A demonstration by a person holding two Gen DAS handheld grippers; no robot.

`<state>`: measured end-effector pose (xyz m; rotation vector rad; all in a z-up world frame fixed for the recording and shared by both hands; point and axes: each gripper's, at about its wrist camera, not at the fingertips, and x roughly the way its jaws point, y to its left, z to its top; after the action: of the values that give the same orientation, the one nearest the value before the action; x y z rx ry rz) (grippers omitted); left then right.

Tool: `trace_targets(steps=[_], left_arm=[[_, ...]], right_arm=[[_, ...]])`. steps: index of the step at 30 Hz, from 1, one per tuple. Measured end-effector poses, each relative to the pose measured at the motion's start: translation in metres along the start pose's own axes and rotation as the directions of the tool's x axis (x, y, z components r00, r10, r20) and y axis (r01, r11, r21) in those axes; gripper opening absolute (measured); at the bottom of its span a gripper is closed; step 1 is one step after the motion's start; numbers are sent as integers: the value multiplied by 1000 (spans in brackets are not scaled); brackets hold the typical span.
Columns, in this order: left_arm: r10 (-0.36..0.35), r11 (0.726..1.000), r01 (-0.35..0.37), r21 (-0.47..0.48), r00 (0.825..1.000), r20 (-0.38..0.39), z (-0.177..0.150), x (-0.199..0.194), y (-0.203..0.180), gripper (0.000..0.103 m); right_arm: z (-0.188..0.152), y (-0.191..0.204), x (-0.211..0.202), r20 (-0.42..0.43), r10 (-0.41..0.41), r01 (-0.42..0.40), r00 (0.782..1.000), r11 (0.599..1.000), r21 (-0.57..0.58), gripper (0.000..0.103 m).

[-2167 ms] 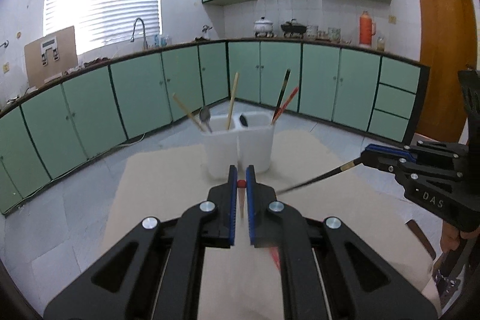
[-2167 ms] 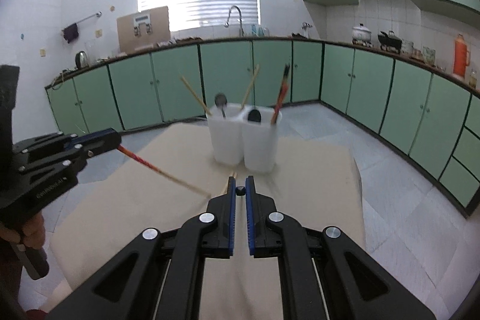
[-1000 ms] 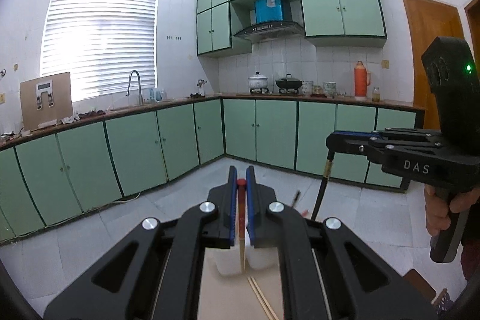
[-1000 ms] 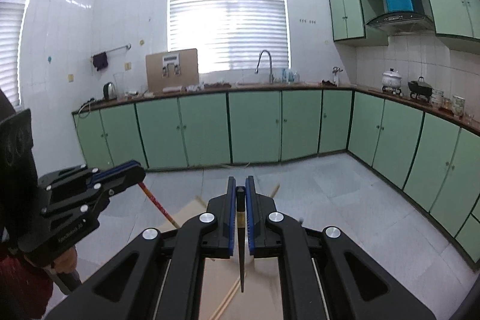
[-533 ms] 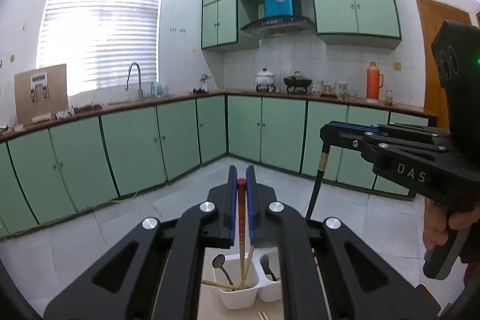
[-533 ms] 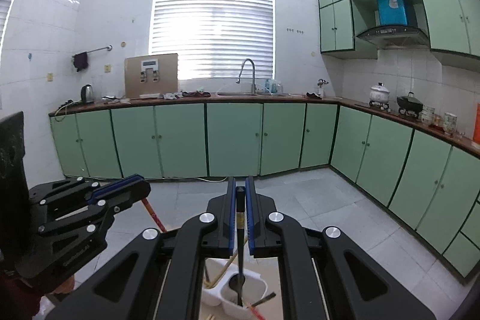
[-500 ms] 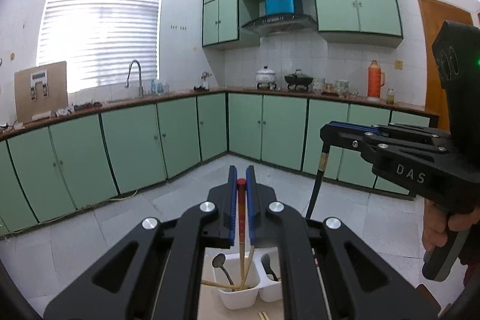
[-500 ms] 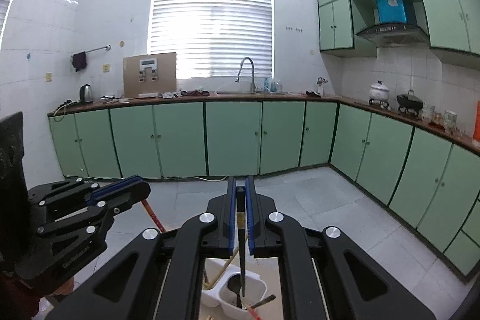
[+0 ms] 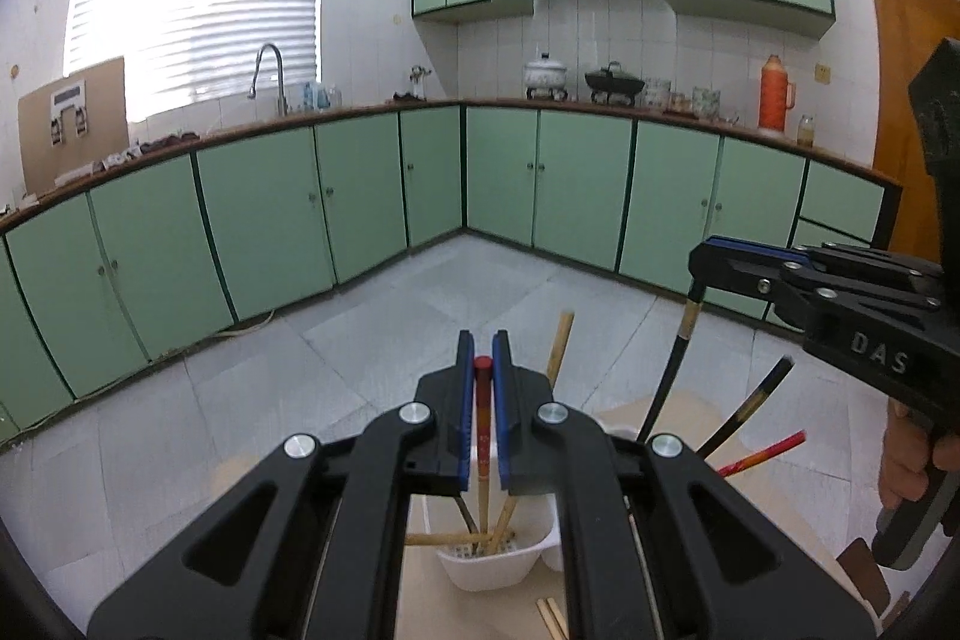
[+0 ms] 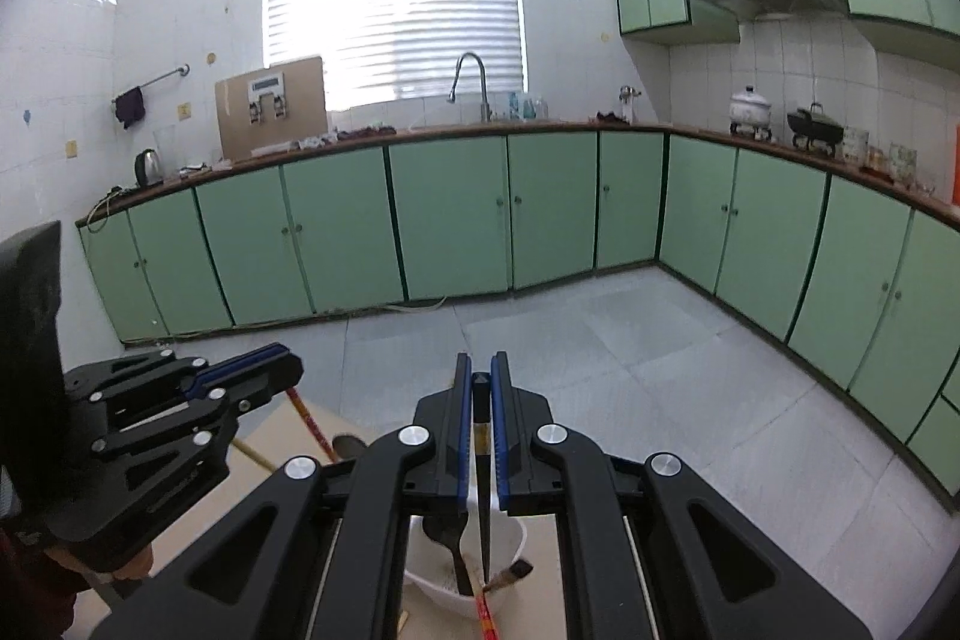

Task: Organize utensils
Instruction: 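Insert both chopsticks into the holder and open both tools, then move both tools back over the last two red chopsticks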

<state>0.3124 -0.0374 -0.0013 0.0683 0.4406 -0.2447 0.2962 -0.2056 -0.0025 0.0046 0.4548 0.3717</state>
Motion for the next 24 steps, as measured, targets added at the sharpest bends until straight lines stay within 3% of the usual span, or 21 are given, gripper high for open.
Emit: trace_targets(steps=[7, 9, 12, 16, 20, 24], left_arm=[[7, 1000, -6, 9, 999, -42, -10, 9, 4, 8], [10, 1000, -10, 7, 999, -38, -9, 5, 5, 14], [14, 1000, -14, 0, 1000, -12, -9, -8, 6, 33], [19, 1000, -18, -12, 999, 35, -11, -34, 6, 37], [37, 999, -34, -29, 995, 96, -22, -66, 4, 53], [56, 998, -52, -33, 990, 131, -43, -95, -1, 62]], right_arm=[[-8, -8, -4, -23, -2, 3, 1000, 1000, 28, 12], [-8, -11, -12, -10, -4, 4, 1000, 999, 46, 20], [-8, -14, -25, 11, -11, 11, 1000, 998, 58, 29], [-10, -14, -45, 45, -16, 13, 999, 997, 77, 39], [-22, -10, -72, 89, -26, 18, 996, 996, 85, 52], [-43, -2, -96, 123, -30, 16, 992, 994, 112, 67]])
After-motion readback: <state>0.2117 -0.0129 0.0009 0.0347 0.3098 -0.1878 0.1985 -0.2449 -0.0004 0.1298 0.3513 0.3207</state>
